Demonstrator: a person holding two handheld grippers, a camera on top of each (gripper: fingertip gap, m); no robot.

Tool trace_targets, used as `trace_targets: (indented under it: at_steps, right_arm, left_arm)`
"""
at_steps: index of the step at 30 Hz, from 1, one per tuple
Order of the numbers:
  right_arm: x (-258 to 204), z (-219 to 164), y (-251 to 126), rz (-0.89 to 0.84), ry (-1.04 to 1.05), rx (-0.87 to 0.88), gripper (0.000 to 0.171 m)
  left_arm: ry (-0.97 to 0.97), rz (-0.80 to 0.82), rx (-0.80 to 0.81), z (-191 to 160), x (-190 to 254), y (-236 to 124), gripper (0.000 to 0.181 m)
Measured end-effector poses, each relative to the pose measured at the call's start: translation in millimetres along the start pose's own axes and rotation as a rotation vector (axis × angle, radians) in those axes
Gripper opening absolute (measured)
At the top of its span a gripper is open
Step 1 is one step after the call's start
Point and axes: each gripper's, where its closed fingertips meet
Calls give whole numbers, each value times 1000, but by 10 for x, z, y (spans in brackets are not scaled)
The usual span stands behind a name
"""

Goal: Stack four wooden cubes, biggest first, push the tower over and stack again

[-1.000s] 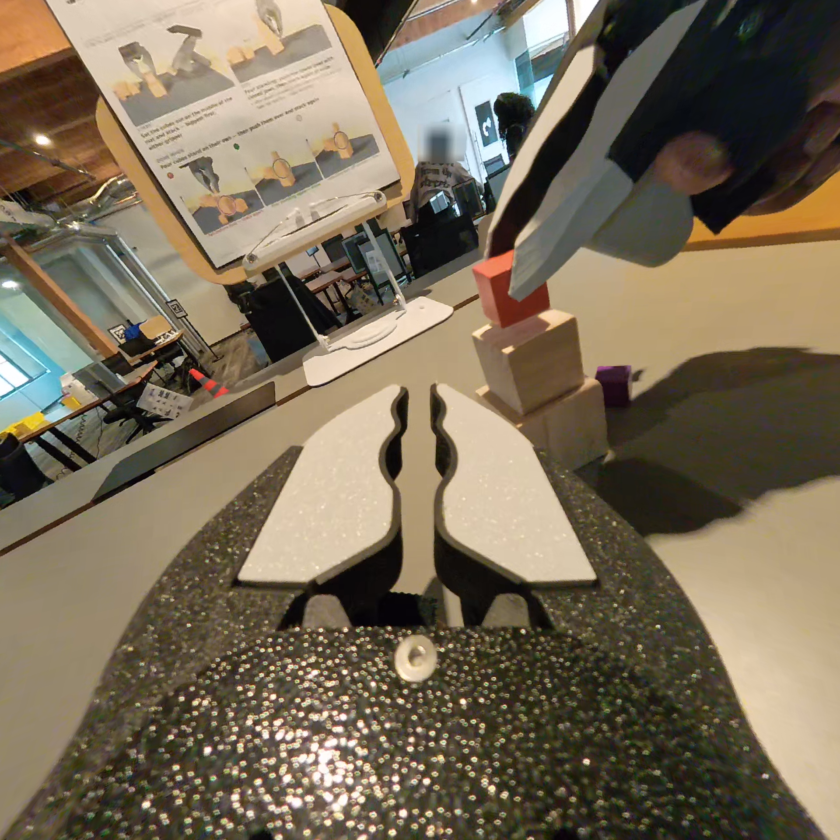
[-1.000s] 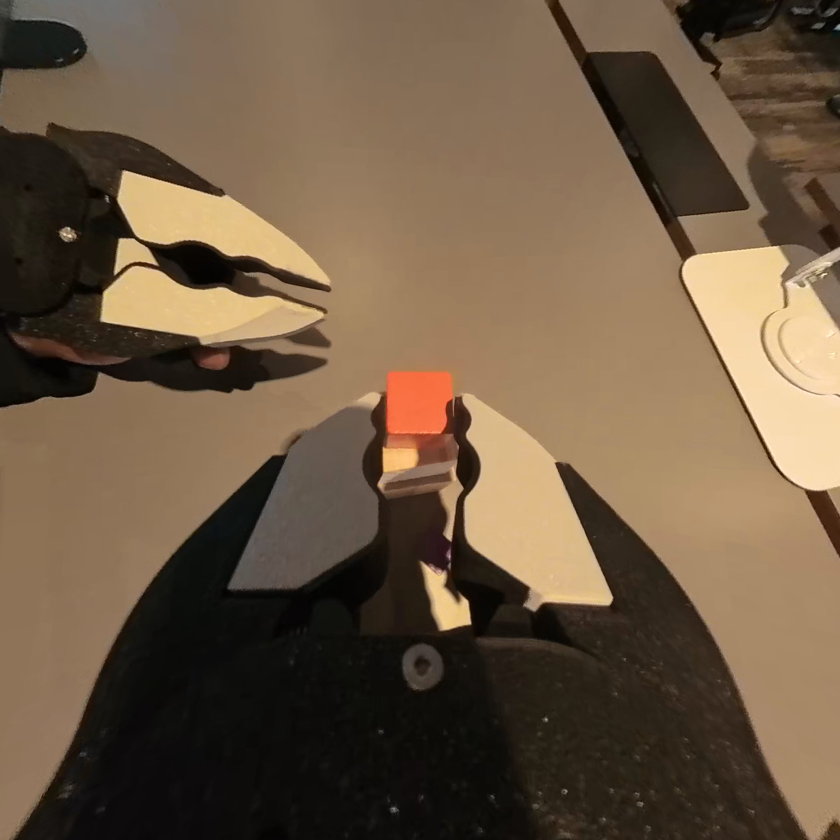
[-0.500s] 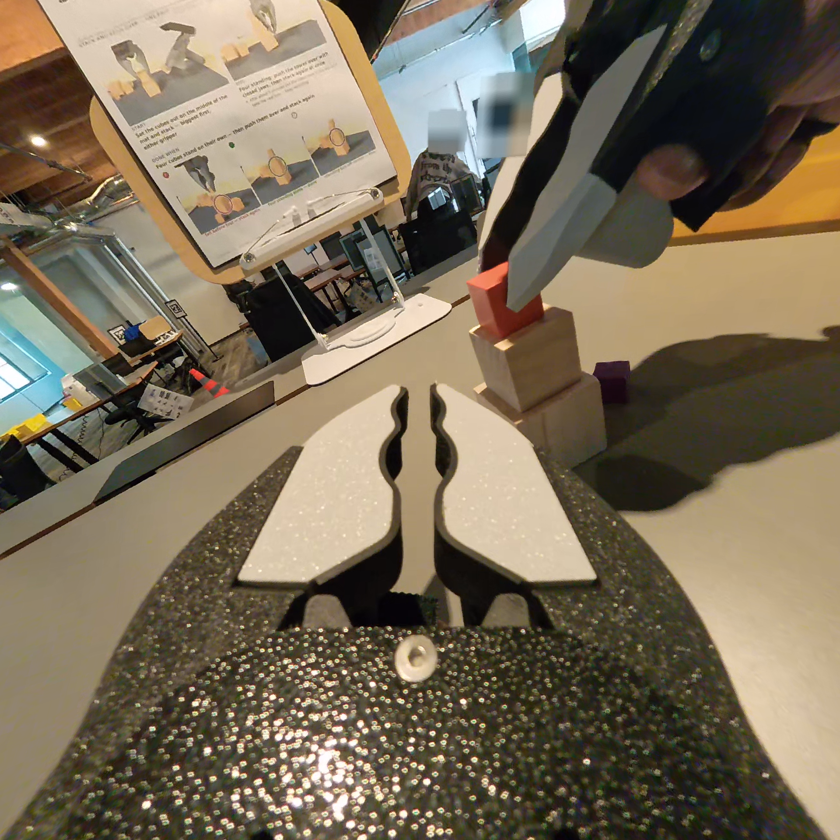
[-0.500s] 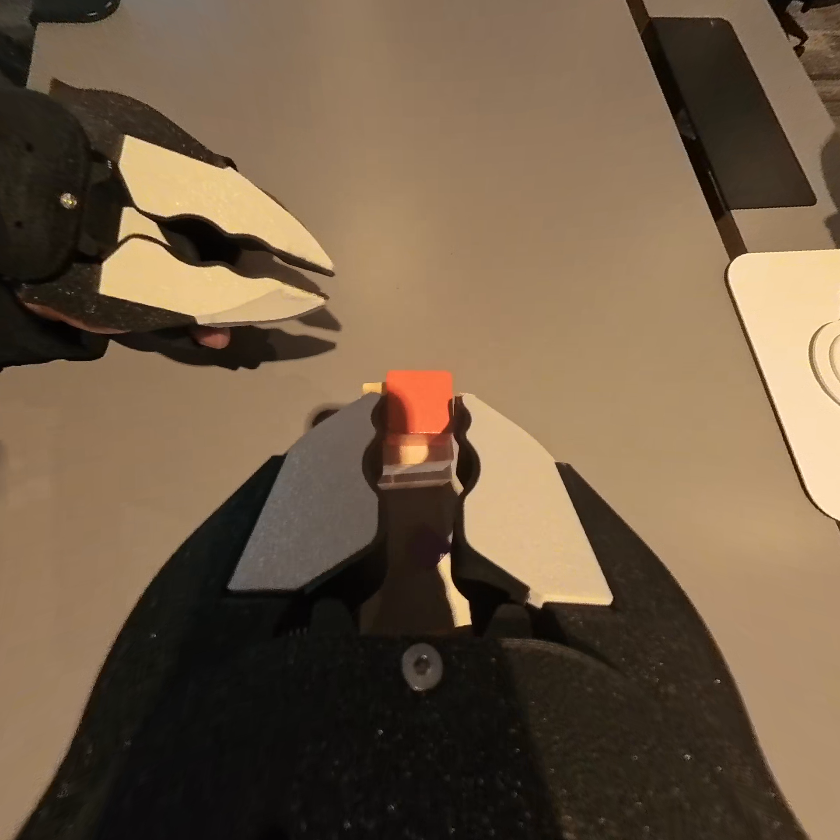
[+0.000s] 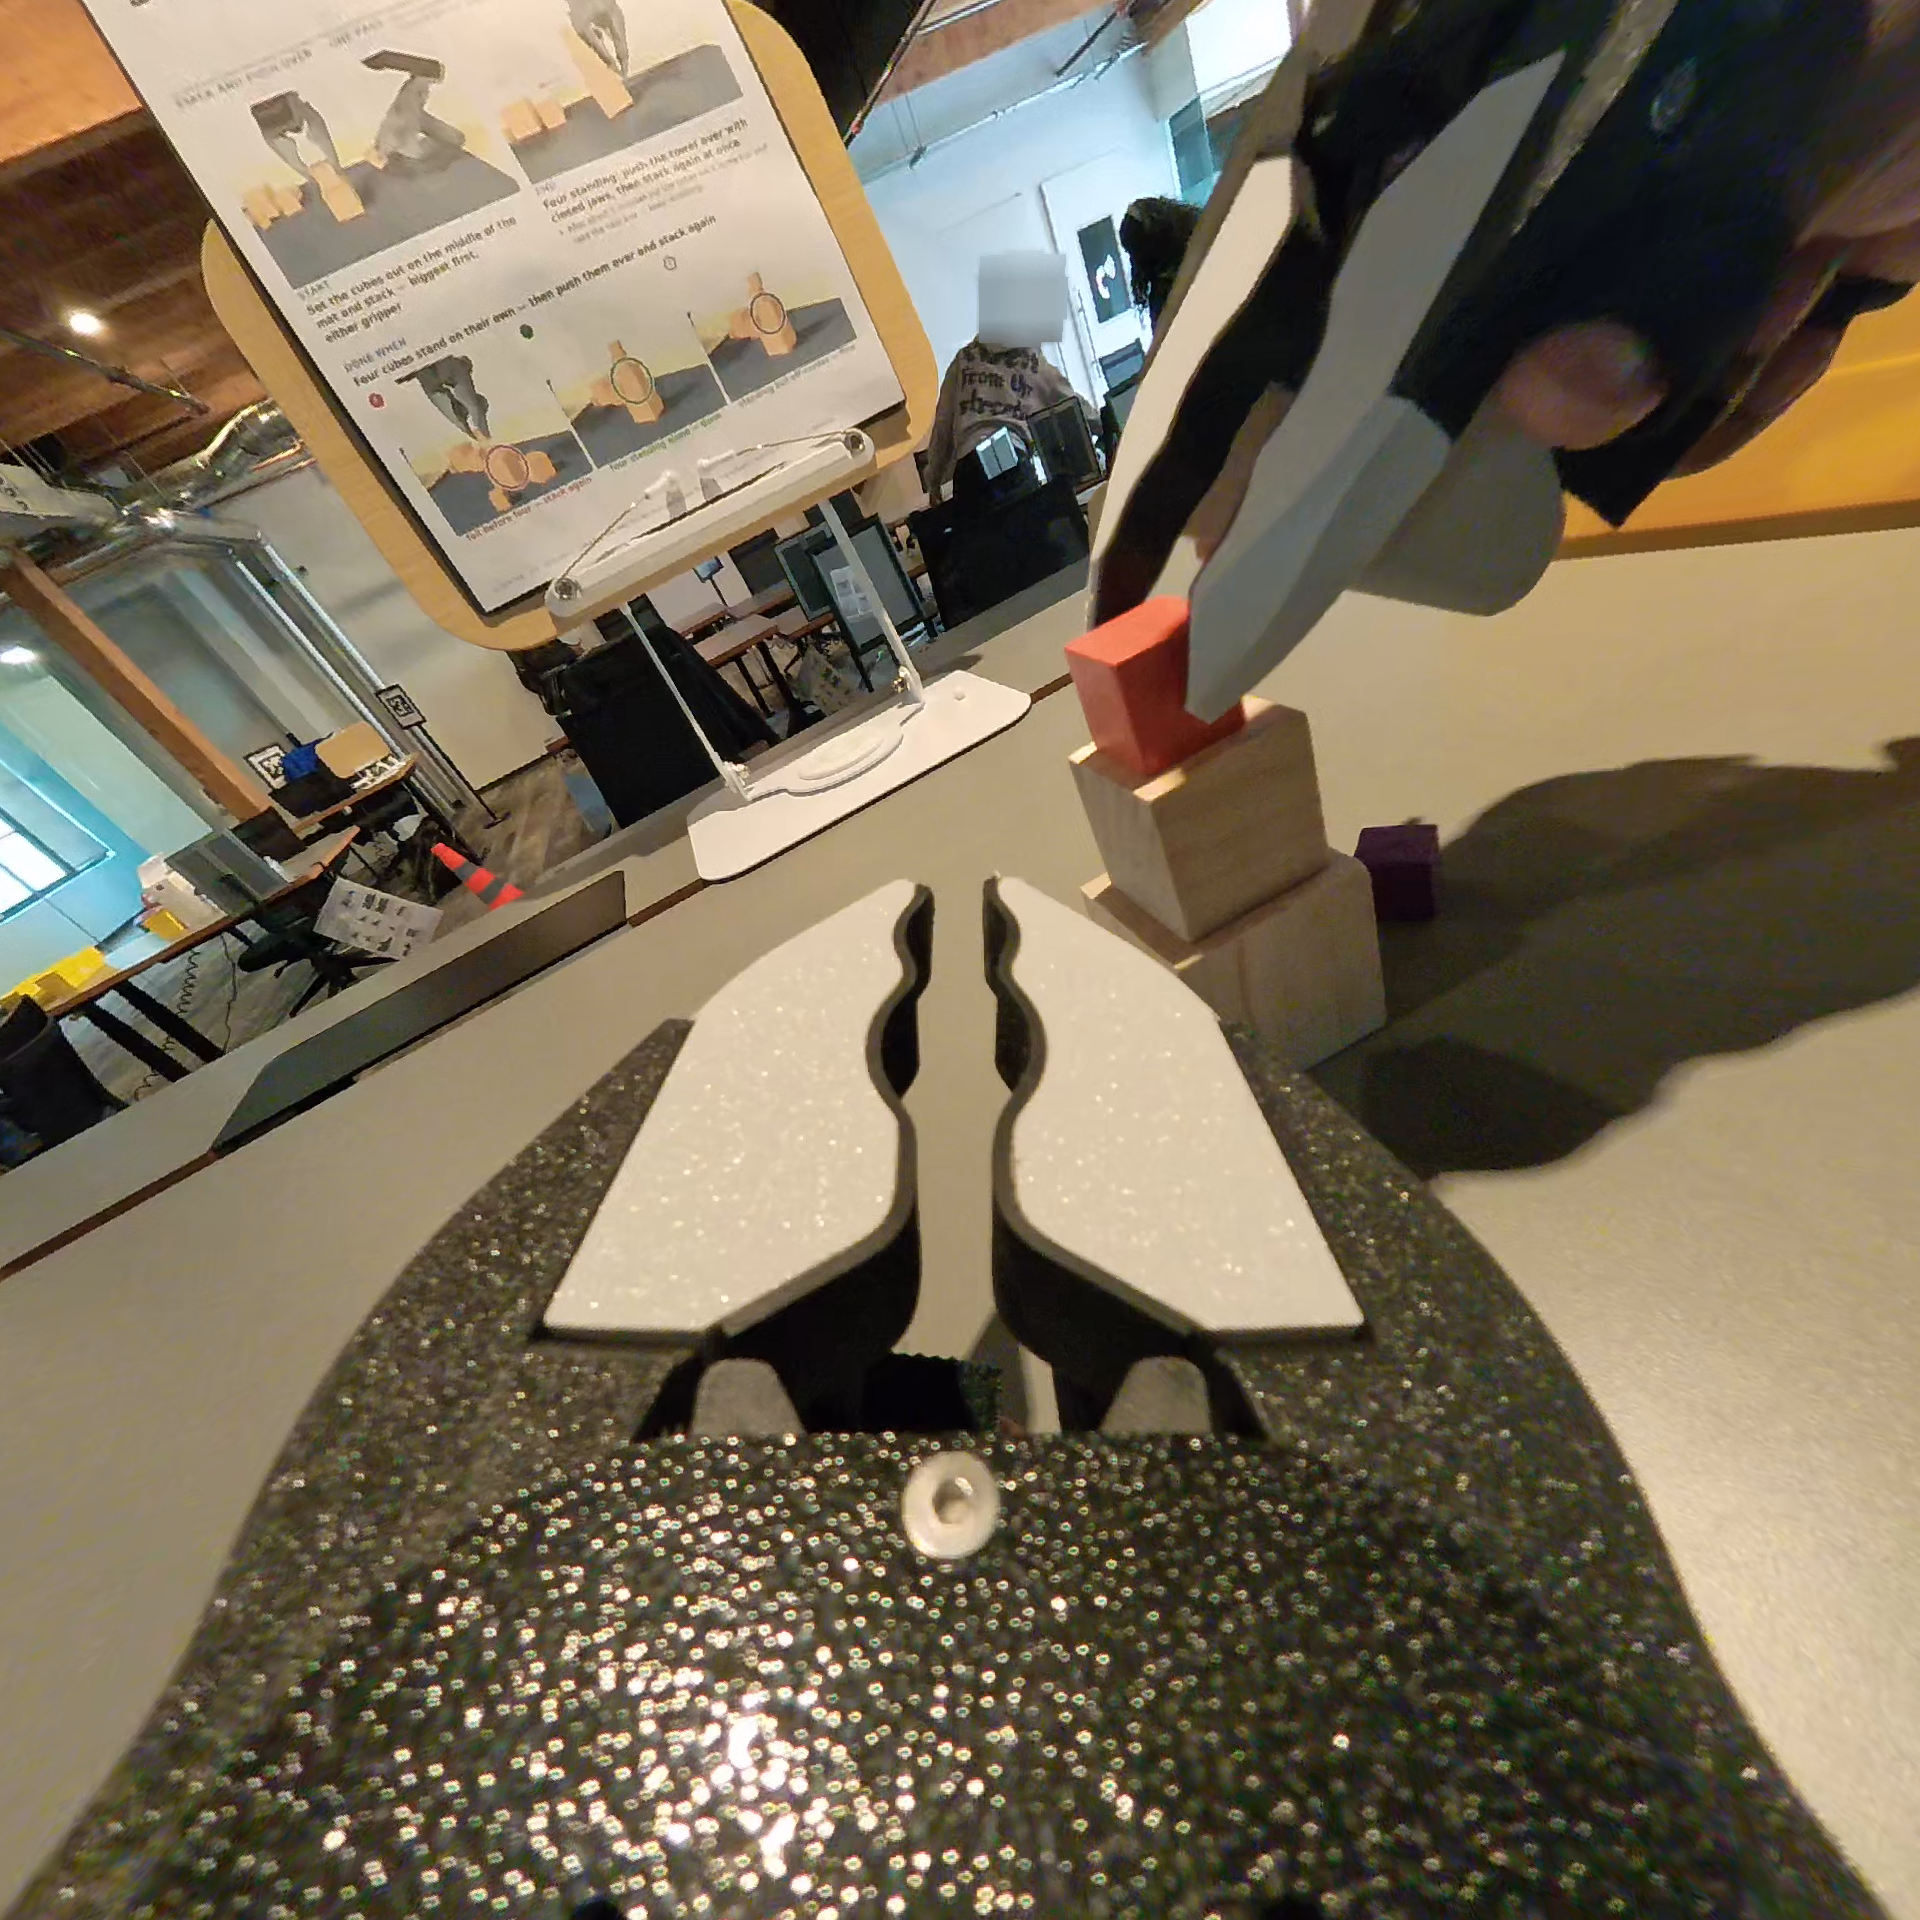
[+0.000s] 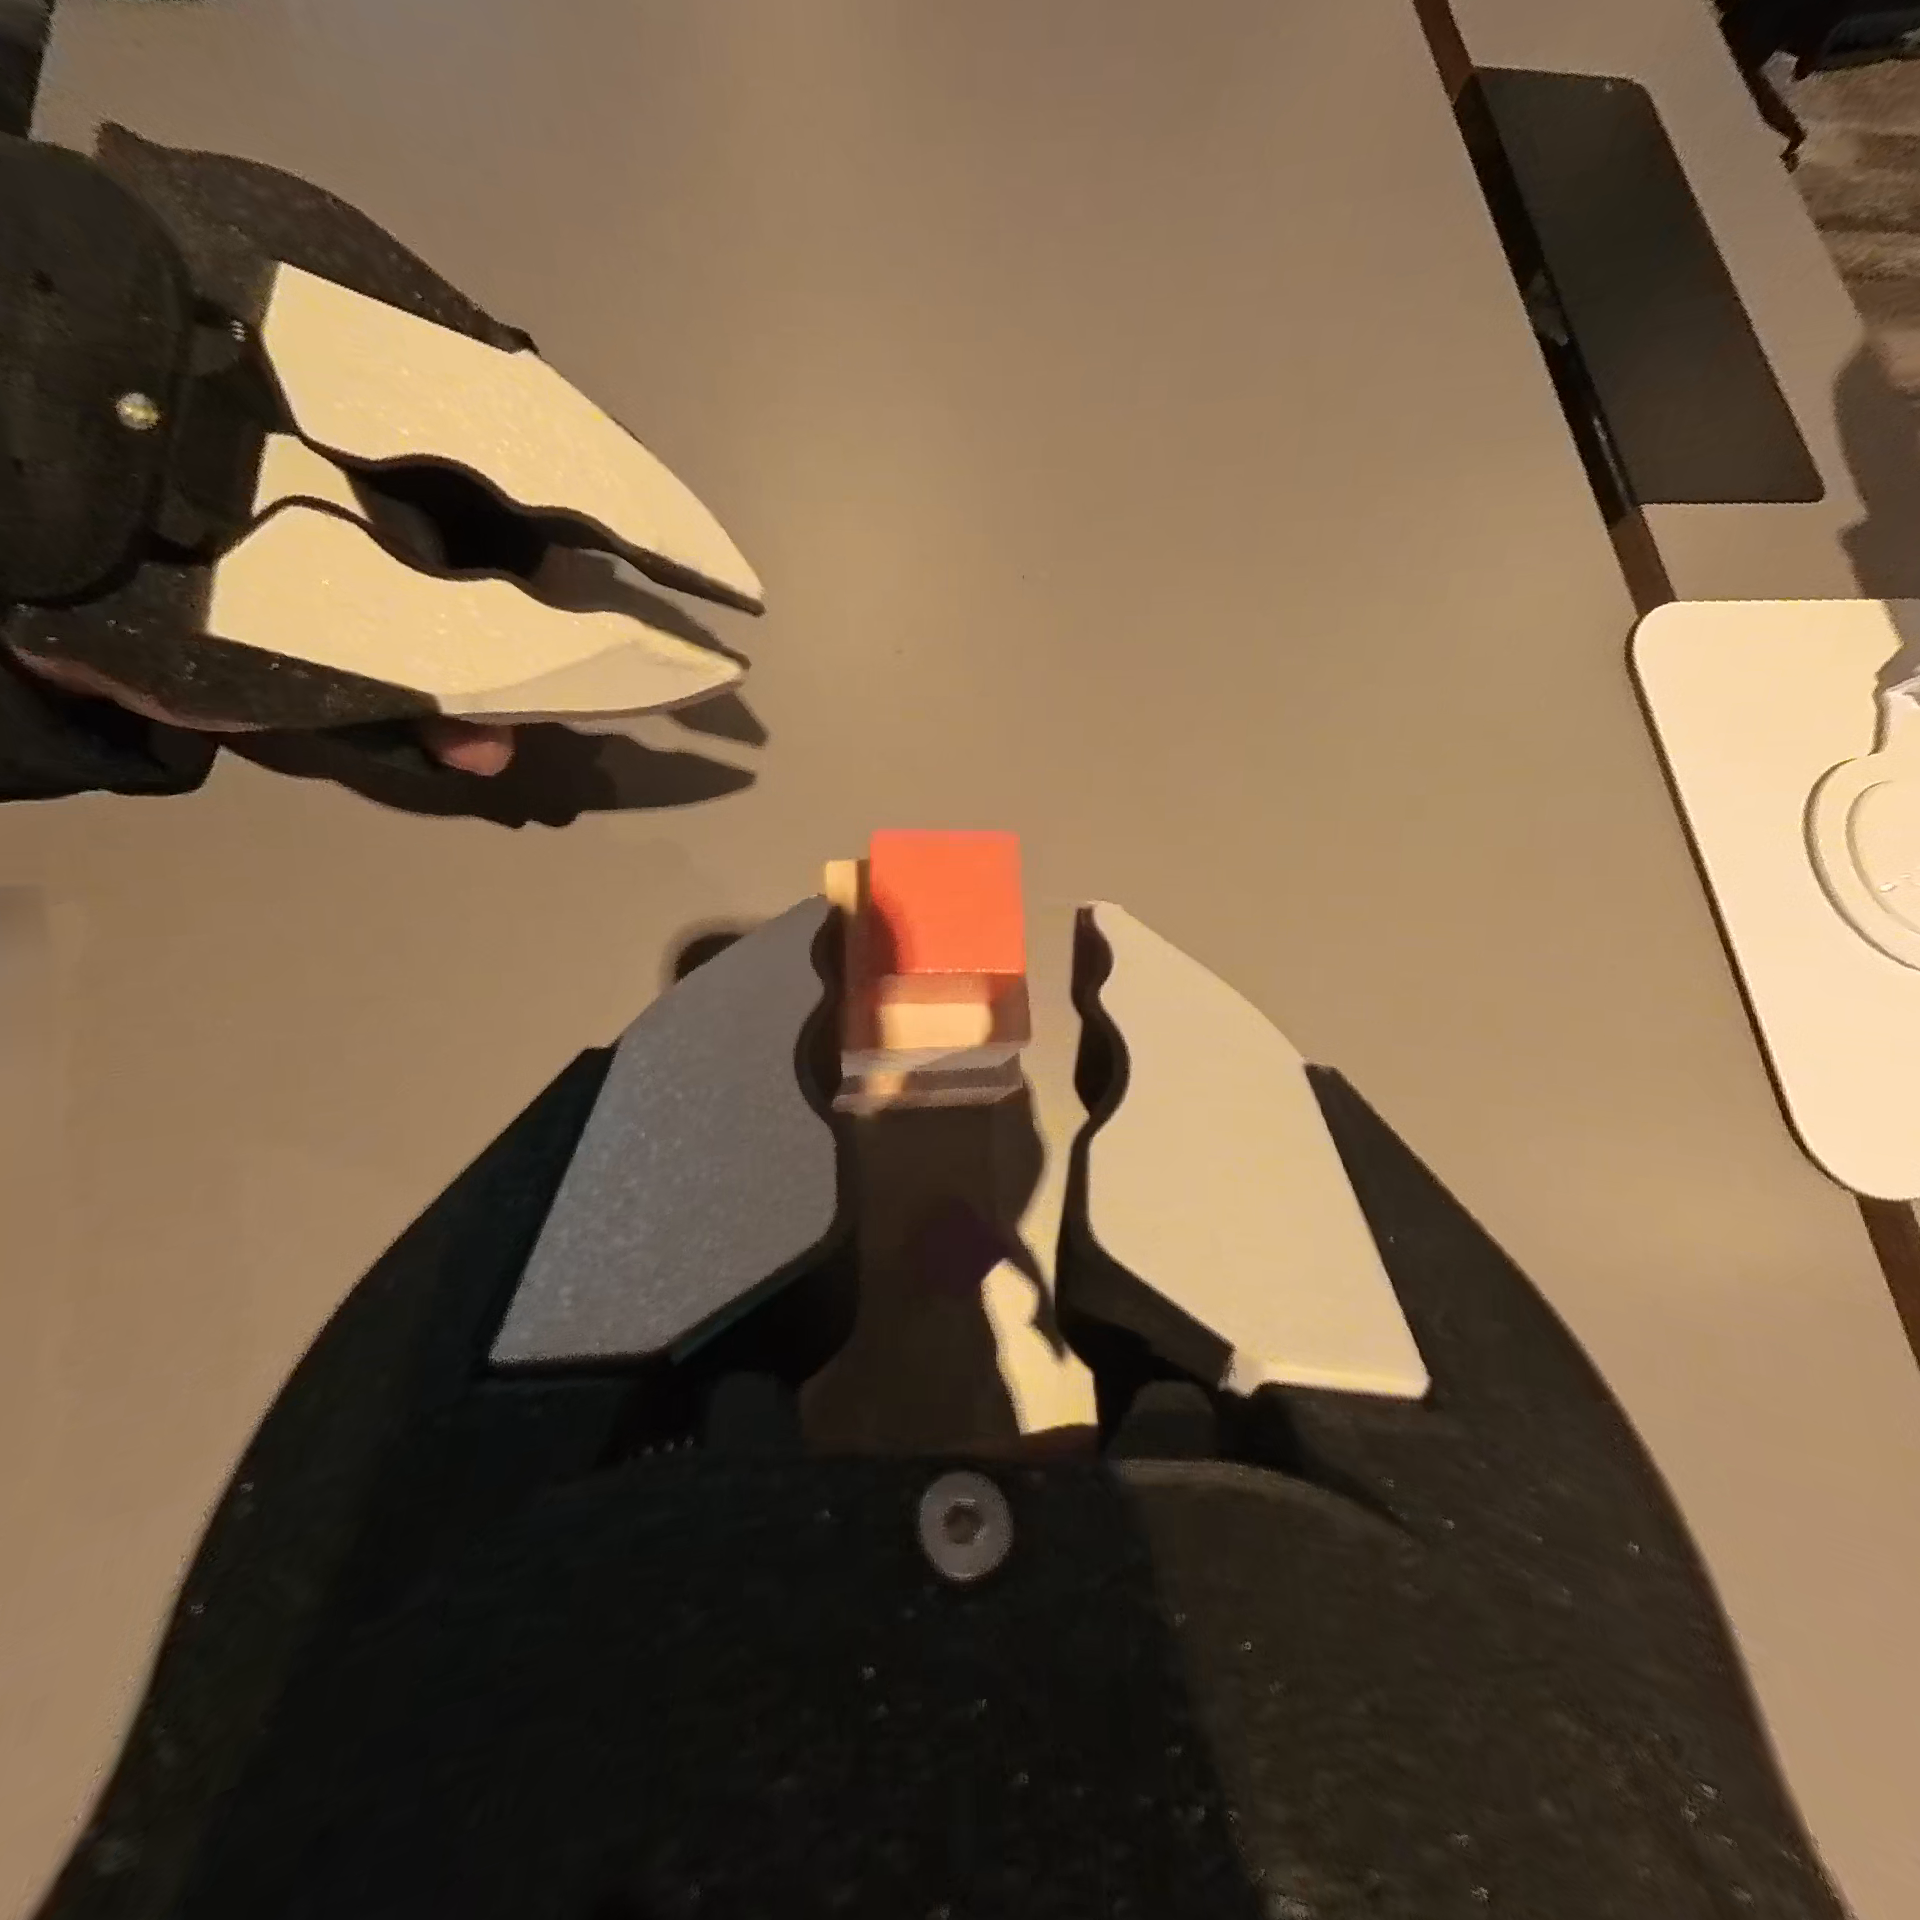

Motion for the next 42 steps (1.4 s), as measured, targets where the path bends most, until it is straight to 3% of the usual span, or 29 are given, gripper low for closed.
trace_targets:
  at_steps: [1, 5, 12, 19, 25, 31, 39, 42]
  right_arm:
    - [5, -1, -25, -5, 0, 13, 44]
    - [62, -8, -226, -39, 76, 131, 44]
    - [338, -313, -484, -204, 431, 427, 38]
    - [452, -750, -535, -362, 565, 471, 38]
    - [350, -952, -608, -474, 589, 357, 38]
    - [249, -1214, -491, -600, 684, 104, 37]
    - [139, -1254, -241, -572, 698, -63, 47]
    - [37, -1128, -60, -475, 687, -77, 52]
  left_arm:
    - [0, 0, 1, 1, 0, -1, 9]
    - [-4, 4, 4, 2, -8, -13, 9]
    - [-12, 8, 1, -5, -23, -11, 8]
    - [31, 13, -30, -29, 20, 21, 8]
    - [44, 20, -20, -14, 25, 11, 8]
    - [36, 25, -11, -4, 14, -1, 8]
    - [39, 23, -9, 1, 27, -11, 8]
    - [36, 24, -7, 3, 24, -12, 8]
Point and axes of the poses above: each gripper's, where its closed fingertips meet, y out along the fingers, z out of its top, x = y × z across the jaws, and after that the axes turned 12 degrees about -z, right-handed
